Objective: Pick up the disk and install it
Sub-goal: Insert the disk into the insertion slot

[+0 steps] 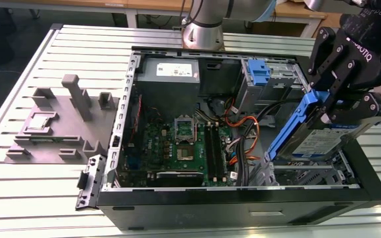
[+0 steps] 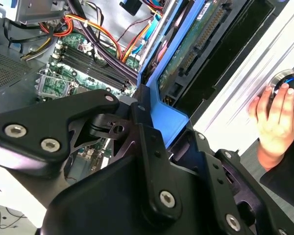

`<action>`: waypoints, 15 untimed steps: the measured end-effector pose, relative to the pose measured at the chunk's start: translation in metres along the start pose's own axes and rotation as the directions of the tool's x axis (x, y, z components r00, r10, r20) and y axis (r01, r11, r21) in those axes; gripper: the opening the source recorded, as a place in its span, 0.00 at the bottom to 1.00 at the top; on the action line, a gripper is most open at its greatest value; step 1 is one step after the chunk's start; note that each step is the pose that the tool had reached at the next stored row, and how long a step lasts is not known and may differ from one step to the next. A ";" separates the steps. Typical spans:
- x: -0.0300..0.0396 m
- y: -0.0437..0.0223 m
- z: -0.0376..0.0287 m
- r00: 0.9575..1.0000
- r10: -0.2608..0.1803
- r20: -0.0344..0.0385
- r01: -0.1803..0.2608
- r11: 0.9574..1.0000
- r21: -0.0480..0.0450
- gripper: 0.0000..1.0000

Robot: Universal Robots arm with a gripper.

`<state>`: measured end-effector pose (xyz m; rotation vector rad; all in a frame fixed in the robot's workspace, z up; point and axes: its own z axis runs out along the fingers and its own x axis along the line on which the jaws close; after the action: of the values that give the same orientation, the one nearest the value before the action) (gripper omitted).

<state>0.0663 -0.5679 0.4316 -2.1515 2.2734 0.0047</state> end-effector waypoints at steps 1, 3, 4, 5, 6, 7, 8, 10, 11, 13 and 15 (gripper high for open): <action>0.0000 0.0000 0.0000 1.000 0.000 0.000 0.000 1.000 0.000 0.37; 0.0001 -0.0001 0.0001 1.000 0.000 0.000 0.000 1.000 0.000 0.37; 0.0001 -0.0001 0.0001 1.000 0.000 0.000 0.000 1.000 0.000 0.37; 0.0001 -0.0001 0.0001 1.000 0.000 0.000 0.000 1.000 0.000 0.37; 0.0001 -0.0001 0.0000 1.000 0.000 0.000 0.000 1.000 0.000 0.37; 0.0001 -0.0001 -0.0001 1.000 0.000 0.000 0.000 1.000 0.000 0.37; 0.0001 -0.0001 -0.0004 1.000 0.000 0.000 0.000 1.000 0.000 0.37; 0.0001 -0.0001 -0.0007 1.000 0.000 0.001 0.000 1.000 0.000 0.37; 0.0000 -0.0001 -0.0009 1.000 0.000 0.000 0.000 1.000 0.000 0.37; 0.0001 -0.0001 -0.0015 1.000 0.000 0.000 0.000 1.000 0.000 0.37; 0.0001 -0.0001 -0.0020 1.000 0.000 0.001 0.000 1.000 0.000 0.37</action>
<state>0.0664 -0.5680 0.4336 -2.1511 2.2731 0.0054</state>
